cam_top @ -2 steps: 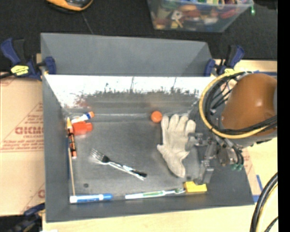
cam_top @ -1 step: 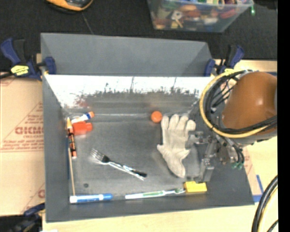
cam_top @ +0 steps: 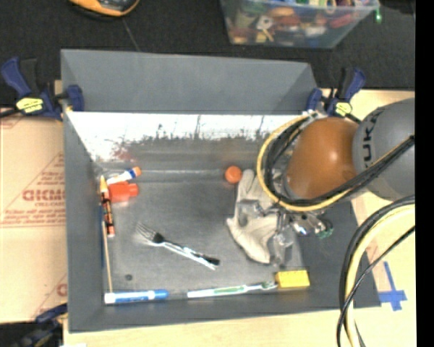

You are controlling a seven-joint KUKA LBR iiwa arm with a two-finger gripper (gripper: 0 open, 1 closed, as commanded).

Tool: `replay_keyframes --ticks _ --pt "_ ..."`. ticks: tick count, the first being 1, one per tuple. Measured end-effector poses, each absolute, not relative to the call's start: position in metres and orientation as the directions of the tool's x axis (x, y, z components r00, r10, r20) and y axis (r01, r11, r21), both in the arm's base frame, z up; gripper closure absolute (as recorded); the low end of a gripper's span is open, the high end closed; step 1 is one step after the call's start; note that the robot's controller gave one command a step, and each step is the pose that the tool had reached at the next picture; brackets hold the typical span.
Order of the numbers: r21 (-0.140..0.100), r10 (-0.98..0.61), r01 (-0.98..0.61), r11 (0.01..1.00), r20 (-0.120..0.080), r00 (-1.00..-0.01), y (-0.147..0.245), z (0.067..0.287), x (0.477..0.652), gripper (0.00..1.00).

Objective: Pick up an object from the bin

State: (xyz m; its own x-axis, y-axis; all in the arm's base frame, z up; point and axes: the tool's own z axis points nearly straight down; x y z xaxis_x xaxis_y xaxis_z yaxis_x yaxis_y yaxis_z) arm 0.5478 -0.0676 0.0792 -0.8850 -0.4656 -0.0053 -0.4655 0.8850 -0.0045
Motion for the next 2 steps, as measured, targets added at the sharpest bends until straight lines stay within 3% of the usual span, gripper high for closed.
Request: replay_keyframes --ticks 1,2 --pt "-0.008 -0.455 -0.455 0.890 -0.010 -0.890 -0.067 0.141 0.561 0.00" --pt "-0.004 -0.480 -0.480 0.877 -0.008 -0.877 -0.068 0.075 0.550 0.00"
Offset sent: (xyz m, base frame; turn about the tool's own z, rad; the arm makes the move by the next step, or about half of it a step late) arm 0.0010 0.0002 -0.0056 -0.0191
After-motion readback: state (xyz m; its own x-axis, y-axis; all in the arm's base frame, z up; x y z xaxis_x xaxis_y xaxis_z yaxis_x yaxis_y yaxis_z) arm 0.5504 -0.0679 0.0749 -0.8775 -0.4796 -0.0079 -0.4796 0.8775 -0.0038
